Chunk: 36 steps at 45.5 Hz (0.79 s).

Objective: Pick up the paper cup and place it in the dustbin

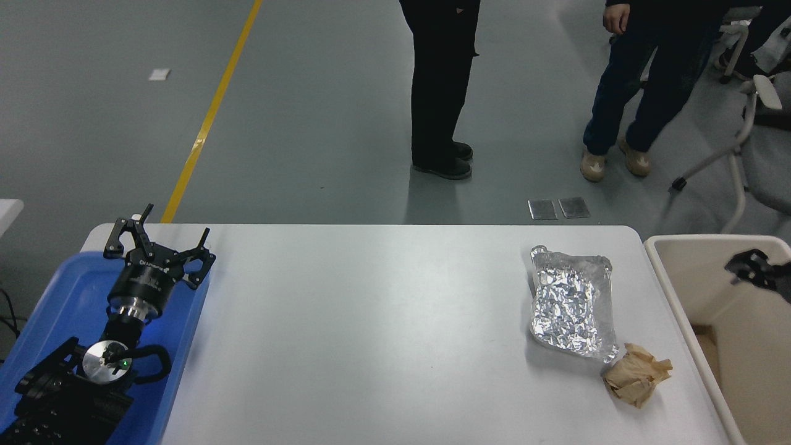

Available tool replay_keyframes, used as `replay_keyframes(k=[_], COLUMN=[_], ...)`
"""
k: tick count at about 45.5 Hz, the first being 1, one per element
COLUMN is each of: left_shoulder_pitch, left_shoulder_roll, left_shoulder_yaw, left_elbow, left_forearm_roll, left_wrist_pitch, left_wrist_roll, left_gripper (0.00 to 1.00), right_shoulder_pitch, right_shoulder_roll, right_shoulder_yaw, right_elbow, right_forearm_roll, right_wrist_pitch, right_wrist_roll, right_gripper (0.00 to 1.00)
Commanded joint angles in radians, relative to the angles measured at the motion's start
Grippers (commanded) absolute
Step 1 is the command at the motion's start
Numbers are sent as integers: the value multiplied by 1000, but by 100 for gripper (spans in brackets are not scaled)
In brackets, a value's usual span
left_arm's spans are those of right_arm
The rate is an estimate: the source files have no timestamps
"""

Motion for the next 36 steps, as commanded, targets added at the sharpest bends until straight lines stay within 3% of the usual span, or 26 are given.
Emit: replay_keyframes(k=[1, 7, 20, 36], left_shoulder_pitch=[1, 1, 1, -2], left_shoulder_roll=[0, 0, -2, 0], left_shoulder_yaw=[-1, -1, -1, 4], left_elbow=[0, 0, 0, 0], left_forearm_roll=[-1, -1, 0, 0], left_wrist_pitch=[0, 0, 0, 0], left_wrist_roll=[0, 0, 0, 2], left_gripper=[99, 99, 99, 99], right_shoulder_pitch=[234, 279, 320, 360], right_shoulder_roll=[164, 280, 417, 419], right_shoulder_yaw=[-30, -11, 88, 87], right_elbow=[64, 92, 107, 97], right_forearm_roll=[1, 1, 4, 64], right_wrist_pitch=[290, 290, 290, 290], right_wrist_roll=[1, 1, 3, 4], right_gripper=[100, 100, 100, 100])
